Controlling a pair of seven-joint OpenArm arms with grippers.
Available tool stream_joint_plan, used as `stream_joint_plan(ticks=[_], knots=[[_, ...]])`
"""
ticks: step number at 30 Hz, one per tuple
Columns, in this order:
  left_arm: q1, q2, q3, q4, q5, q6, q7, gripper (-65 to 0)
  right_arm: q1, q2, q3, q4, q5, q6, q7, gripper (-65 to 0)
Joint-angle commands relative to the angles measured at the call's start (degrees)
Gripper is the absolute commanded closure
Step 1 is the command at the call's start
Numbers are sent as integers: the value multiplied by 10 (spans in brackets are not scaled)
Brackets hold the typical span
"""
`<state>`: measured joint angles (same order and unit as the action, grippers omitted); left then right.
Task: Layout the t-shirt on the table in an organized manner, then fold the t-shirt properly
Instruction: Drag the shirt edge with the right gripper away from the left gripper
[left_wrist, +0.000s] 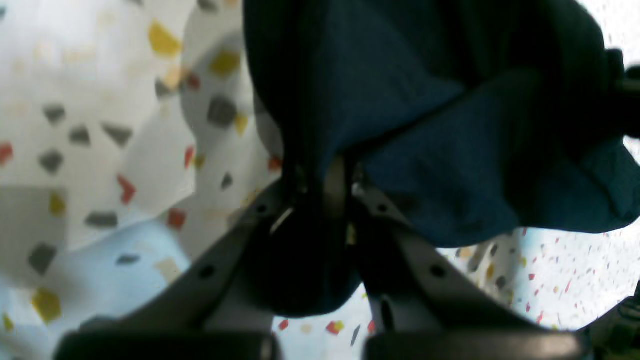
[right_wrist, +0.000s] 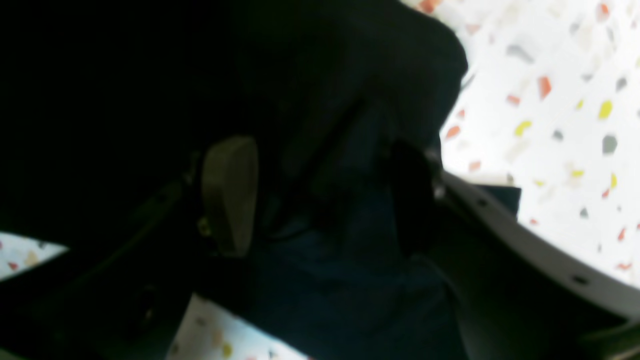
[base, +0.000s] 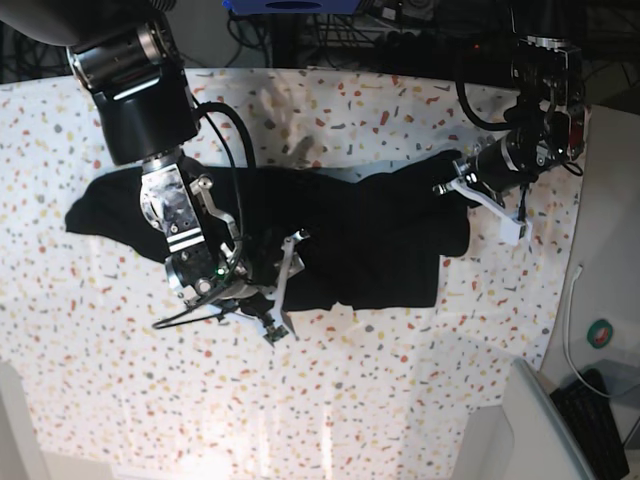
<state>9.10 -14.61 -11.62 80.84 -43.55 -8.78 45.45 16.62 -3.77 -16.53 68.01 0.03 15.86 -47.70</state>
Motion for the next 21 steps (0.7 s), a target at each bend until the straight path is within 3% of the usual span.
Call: stream_joint_plan(ticks=[1, 3, 7, 17, 21], knots=[[-6, -7, -5, 10, -7, -1, -10, 0, 14, -1, 0, 7, 5, 0, 10, -377], [1, -14, -5, 9, -7, -1, -11, 0, 14, -1, 19, 5, 5, 0, 12, -302], [6, -19, -5, 11, -7, -1, -11, 0, 11, -1, 66, 6, 8, 2, 8, -18], [7, -31, -6, 11, -10, -1, -11, 0, -69, 13, 117, 194, 8, 2, -44, 0], [3, -35, -6, 18, -12, -1, -11, 0, -53, 24, 139, 255, 5, 2, -52, 0]])
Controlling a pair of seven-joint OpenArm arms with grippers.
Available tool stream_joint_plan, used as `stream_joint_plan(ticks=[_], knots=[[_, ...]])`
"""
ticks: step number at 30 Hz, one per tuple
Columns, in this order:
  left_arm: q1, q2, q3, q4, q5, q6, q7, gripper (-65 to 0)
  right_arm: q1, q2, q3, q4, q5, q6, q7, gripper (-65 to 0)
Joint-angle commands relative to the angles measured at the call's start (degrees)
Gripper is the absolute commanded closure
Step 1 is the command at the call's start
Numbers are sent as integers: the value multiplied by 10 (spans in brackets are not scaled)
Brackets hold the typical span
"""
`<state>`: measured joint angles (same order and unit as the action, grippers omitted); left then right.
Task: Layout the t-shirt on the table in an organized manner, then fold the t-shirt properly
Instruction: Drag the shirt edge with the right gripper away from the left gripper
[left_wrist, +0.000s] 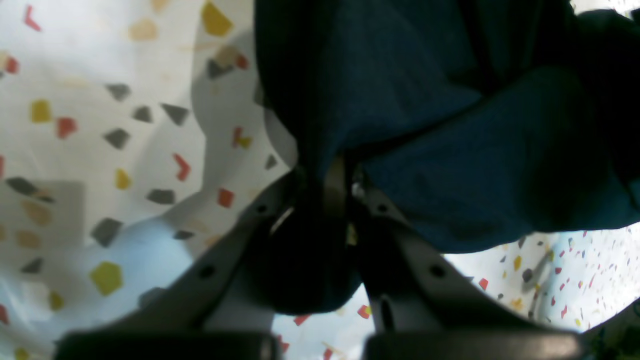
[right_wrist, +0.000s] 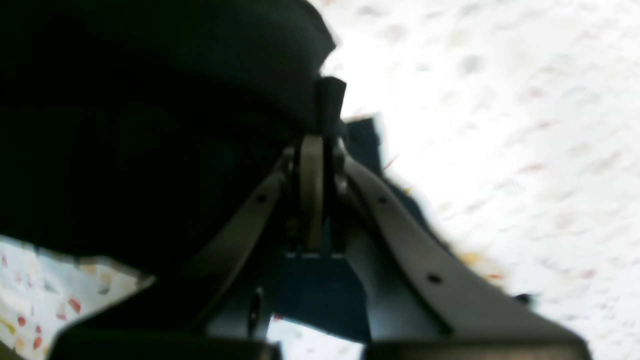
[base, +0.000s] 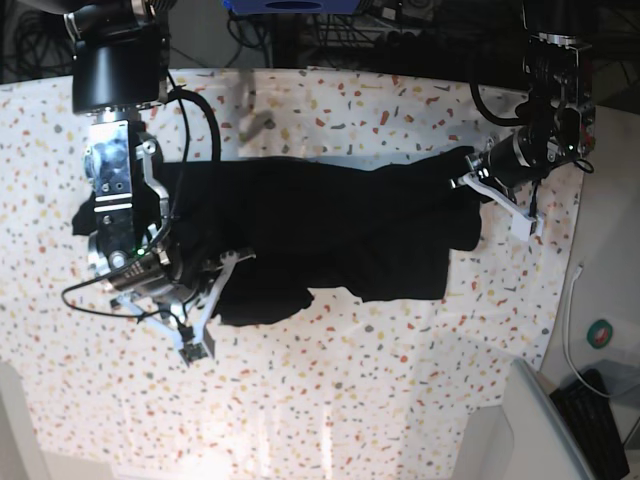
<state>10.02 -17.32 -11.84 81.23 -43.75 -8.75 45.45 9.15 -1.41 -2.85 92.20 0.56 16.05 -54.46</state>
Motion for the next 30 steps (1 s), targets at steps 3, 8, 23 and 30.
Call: stream_joint_plan(ticks=[3, 8, 23, 30], knots=[[-3, -21, -4, 41, -10, -2, -10, 0, 80, 18, 11, -6, 0, 0, 16, 0], [1, -22, -4, 76, -10, -2, 22, 0, 205, 47, 8, -159, 0, 0, 47, 0], [7, -22, -4, 92, -10, 0, 36, 0, 381, 121, 27, -559, 13, -2, 220, -470], [4, -21, -4, 92, -10, 0, 36, 0, 131, 128, 234, -185, 81, -1, 25, -458]])
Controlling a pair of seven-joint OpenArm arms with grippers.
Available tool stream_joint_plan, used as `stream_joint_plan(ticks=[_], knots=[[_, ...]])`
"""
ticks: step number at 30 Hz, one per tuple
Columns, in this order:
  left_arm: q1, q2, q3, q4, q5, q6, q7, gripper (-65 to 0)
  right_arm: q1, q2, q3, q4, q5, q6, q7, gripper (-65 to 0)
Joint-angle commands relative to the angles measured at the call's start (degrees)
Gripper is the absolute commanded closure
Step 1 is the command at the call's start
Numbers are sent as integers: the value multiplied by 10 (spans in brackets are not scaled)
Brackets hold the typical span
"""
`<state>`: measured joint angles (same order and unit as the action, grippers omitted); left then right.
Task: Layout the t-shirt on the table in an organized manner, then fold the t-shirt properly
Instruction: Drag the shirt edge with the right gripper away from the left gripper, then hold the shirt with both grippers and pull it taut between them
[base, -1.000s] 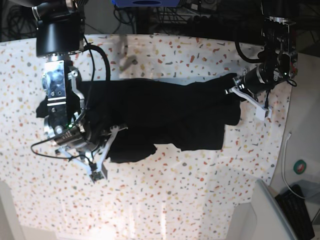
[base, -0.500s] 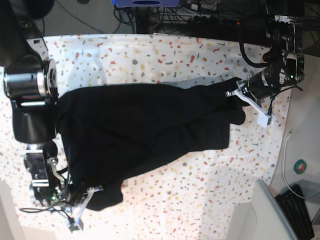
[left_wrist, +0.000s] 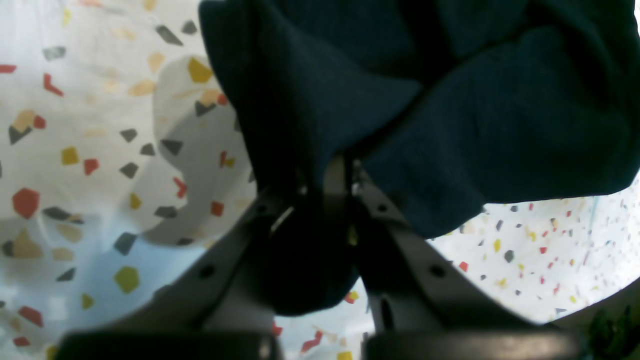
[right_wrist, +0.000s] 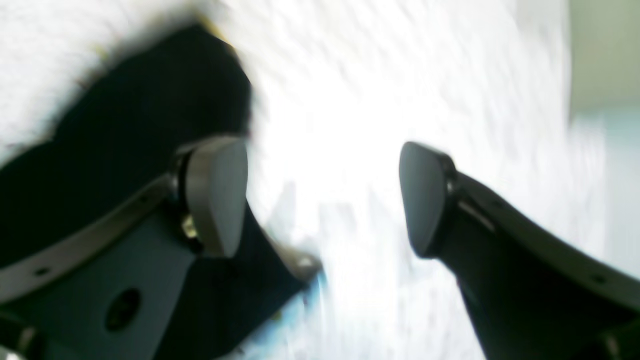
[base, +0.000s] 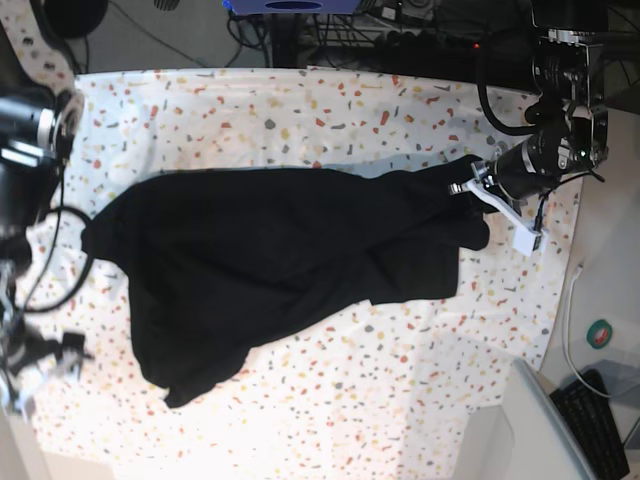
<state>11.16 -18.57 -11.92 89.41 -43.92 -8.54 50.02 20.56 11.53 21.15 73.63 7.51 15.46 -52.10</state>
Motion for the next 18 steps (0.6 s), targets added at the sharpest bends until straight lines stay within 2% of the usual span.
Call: stream_joint_plan(ticks=[1, 5, 13, 15, 18], knots=[[-8, -8, -3, 10, -8, -2, -9, 0, -14, -8, 15, 17, 15, 5, 11, -467], [-8, -8, -3, 8, -8, -2, -9, 0, -73, -16, 46, -14, 19, 5, 52, -467], [-6, -8, -3, 10, -8, -2, -9, 0, -79, -16, 46, -92, 20, 6, 73, -462], [-5, -8, -3, 10, -8, -2, -9, 0, -80, -17, 46, -110, 20, 6, 73, -414], [1, -8, -3, 11, -8, -2, -9, 0, -93, -17, 46, -123, 21, 10, 69, -251]])
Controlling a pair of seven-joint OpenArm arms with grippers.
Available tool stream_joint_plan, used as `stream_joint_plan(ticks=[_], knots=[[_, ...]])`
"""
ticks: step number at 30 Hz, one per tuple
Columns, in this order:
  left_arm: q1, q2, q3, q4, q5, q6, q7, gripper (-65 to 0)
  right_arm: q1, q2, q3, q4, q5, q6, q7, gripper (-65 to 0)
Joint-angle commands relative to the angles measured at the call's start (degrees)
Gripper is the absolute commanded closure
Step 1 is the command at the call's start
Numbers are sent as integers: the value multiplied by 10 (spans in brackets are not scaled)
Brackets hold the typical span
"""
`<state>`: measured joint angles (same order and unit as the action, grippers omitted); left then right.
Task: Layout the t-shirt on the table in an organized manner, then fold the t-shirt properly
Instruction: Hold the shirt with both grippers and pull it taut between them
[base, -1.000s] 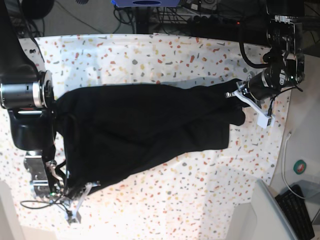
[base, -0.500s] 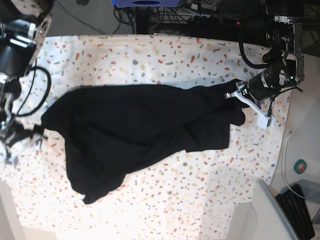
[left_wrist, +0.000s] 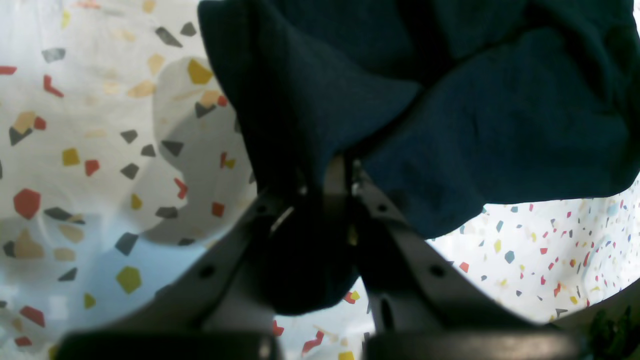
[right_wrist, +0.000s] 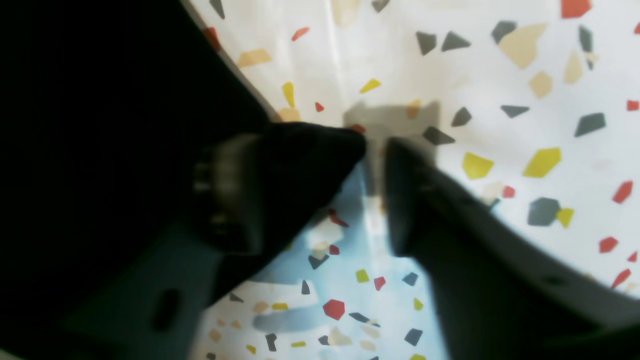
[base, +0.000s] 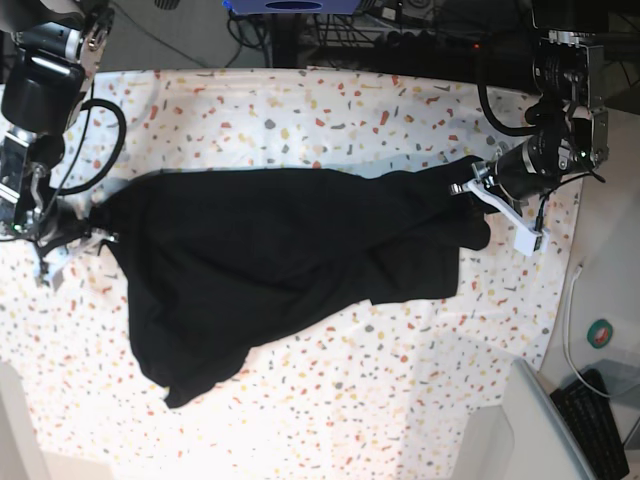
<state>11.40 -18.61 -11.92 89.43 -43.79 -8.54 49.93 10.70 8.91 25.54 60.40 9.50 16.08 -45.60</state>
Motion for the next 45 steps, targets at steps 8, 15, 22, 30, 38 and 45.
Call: stream_joint_plan(ticks=[8, 15, 22, 30, 38, 45], knots=[[17, -3, -75, 90, -10, -1, 91, 0, -77, 10, 19, 224, 59, 1, -147, 0], [-32, 36, -156, 170, -11, -1, 233, 0, -61, 10, 17, 336, 58, -127, -258, 0], [-143, 73, -151, 62, -9, -1, 246, 0, 90, 12, -77, 236, 58, -251, -269, 0], [-230, 83, -150, -125, -4, 0, 201, 0, 309, 14, -194, -213, 57, -255, -18, 0], [-229, 84, -150, -158, 90, -1, 166, 0, 392, 14, -340, -359, 61, -253, 108, -318], [-213, 84, -150, -157, 111, -3, 144, 0, 192, 32, -213, 43, 105, -188, -83, -347]])
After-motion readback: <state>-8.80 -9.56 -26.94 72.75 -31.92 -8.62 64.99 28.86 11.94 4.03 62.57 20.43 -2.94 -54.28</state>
